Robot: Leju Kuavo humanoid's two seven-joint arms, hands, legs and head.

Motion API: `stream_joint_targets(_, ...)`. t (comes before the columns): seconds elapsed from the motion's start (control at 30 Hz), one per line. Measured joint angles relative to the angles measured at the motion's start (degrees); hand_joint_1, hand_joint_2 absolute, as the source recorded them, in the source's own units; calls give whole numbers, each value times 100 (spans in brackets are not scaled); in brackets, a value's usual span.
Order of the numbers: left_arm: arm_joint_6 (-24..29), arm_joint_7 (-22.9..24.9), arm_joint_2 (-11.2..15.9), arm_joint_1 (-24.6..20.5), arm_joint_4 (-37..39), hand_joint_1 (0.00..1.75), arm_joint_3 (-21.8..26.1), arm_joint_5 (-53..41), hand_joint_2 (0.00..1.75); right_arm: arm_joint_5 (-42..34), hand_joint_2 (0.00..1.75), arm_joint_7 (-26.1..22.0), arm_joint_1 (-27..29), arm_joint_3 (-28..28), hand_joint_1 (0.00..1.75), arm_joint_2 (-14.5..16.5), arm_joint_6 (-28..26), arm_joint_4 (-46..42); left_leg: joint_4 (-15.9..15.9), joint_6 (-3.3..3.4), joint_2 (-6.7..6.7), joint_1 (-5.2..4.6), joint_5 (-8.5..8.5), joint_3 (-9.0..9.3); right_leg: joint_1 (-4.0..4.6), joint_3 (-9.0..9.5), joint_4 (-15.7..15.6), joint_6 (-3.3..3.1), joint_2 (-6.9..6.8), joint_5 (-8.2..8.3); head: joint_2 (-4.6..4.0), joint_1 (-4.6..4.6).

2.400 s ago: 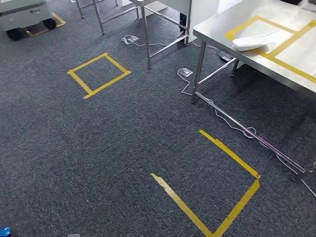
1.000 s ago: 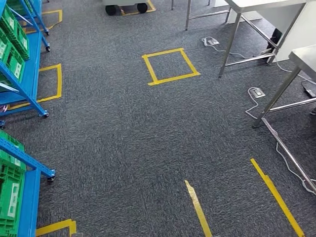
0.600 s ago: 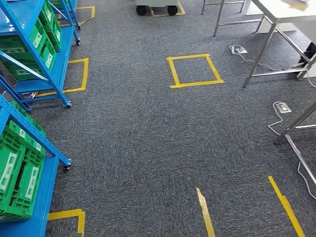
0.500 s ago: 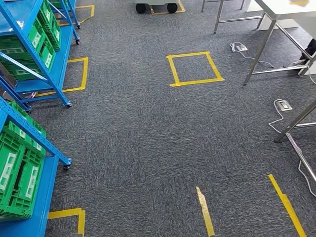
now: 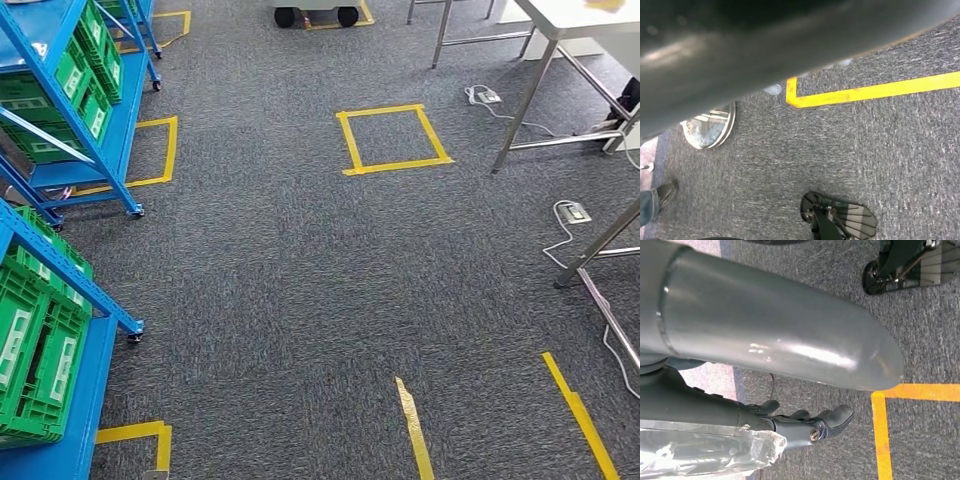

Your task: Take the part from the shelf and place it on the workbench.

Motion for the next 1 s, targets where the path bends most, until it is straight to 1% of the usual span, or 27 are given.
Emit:
stream_joint_targets(0.33, 68, 29, -1, 0, 0, 0, 0, -7, 0, -10, 0, -9, 0, -5, 0, 0, 8, 0, 11, 5, 0, -32, -3, -2, -39, 2, -6, 7, 0, 5, 0, 1)
stream_joint_targets(0.4, 131, 74, 2, -1, 0, 0, 0, -25, 0, -15, 0, -9, 0, -6, 0, 1, 10, 0, 39, 54, 1, -48, -18, -9, -57, 4, -22, 37, 0, 15, 0, -3)
stream_joint_targets(0.47, 190, 124, 4, -3, 0, 0, 0, -52, 0, -19, 0, -9, -3, -7, 0, 2, 11, 0, 23, 129, 6, -61, -19, -4, -64, 18, -60, 79, 2, 27, 0, -6)
stream_joint_targets(0.5, 205, 145, 2, -4, 0, 0, 0, -62, 0, -20, 0, -9, -4, -7, 0, 2, 11, 0, -43, 150, 17, -45, 8, 28, -59, 20, -62, 90, -1, 21, 0, -4)
stream_joint_targets(0.53, 218, 160, -1, -6, 1, 0, 0, -71, 0, -20, 0, -9, -5, -7, 0, 1, 11, 0, -122, 173, 30, -25, 40, 70, -48, -3, -14, 102, -15, -18, -1, 3)
stream_joint_targets(0.57, 228, 178, -3, -6, 1, 0, 0, -79, 0, -20, 0, -8, -10, -7, 0, 1, 11, 0, -196, 189, 46, -2, 71, 112, -41, -79, 141, 117, -32, -114, -1, 10)
stream_joint_targets(0.6, 237, 201, -4, -6, 1, 0, 0, -85, 0, -20, 0, -7, -12, -7, 0, 0, 11, 0, -241, 197, 64, 19, 89, 144, -44, -223, 420, 132, -51, -261, -1, 25)
stream_joint_targets(0.67, 251, 239, -9, -3, 2, 0, 0, -92, 0, -19, 0, -3, -13, -7, 0, -1, 13, 0, -248, 199, 88, 27, 79, 157, -66, -631, 1173, 184, -70, -587, 0, 42)
stream_joint_targets(0.7, 254, 250, -11, -1, 2, 0, 0, -92, 0, -19, 0, -1, -7, -7, 0, -2, 13, 0, -244, 188, 96, 33, 67, 162, -84, -791, 1441, 211, -74, -649, 0, 45)
stream_joint_targets(0.73, 256, 254, -15, 1, 3, 0, 0, -92, 0, -19, 0, 1, 0, -7, 0, -2, 13, 0, -238, 166, 98, 43, 51, 173, -104, -856, 1511, 239, -77, -598, 0, 44)
stream_joint_targets(0.77, 258, 257, -17, 2, 4, 0, 0, -91, 0, -19, 0, 3, 5, -7, 0, -2, 13, 0, -228, 134, 95, 61, 29, 189, -127, -795, 1337, 268, -79, -431, 0, 45)
stream_joint_targets(0.8, 260, 258, -20, 3, 4, 0, 0, -92, 0, -20, 0, 3, 7, -7, 0, -2, 13, 0, -207, 93, 91, 82, -3, 209, -157, -629, 972, 302, -79, -197, 0, 45)
stream_joint_targets(0.83, 262, 258, -16, 2, 5, 0, 0, -91, 0, -20, 0, 4, 3, -7, 0, -2, 13, -1, -173, 42, 84, 93, -43, 220, -180, -436, 580, 339, -60, -31, 0, 51)
stream_joint_targets(0.87, 264, 258, -11, -1, 5, 0, 0, -91, 0, -19, 0, 4, -3, -7, 0, 5, 15, -2, -125, -8, 76, 95, -88, 219, -194, -270, 264, 333, -31, 77, 0, 66)
stream_joint_targets(0.9, 267, 258, -5, -4, 6, 0, 0, -92, 0, -17, 0, 4, -7, -8, 0, 10, 17, -4, -86, -48, 70, 87, -123, 212, -200, -170, 91, 298, -5, 105, 0, 72)
stream_joint_targets(0.93, 269, 258, 1, -6, 7, 0, 0, -91, 0, -15, 0, 4, -9, -8, 0, 15, 17, -5, -59, -75, 63, 76, -144, 201, -193, -138, 56, 244, 20, 69, 0, 75)
stream_joint_targets(0.97, 271, 259, 1, -5, 7, 0, 0, -92, 0, -15, 0, 5, -7, -9, 0, 19, 18, -5, -43, -89, 56, 78, -155, 198, -185, -131, 68, 170, 24, 65, 0, 74)
stream_joint_targets(1.0, 274, 261, 2, -2, 7, 0, 0, -92, 0, -16, 0, 6, -4, -9, 0, 16, 17, -5, -37, -104, 60, 87, -170, 203, -181, -129, 83, 118, 12, 54, 0, 63)
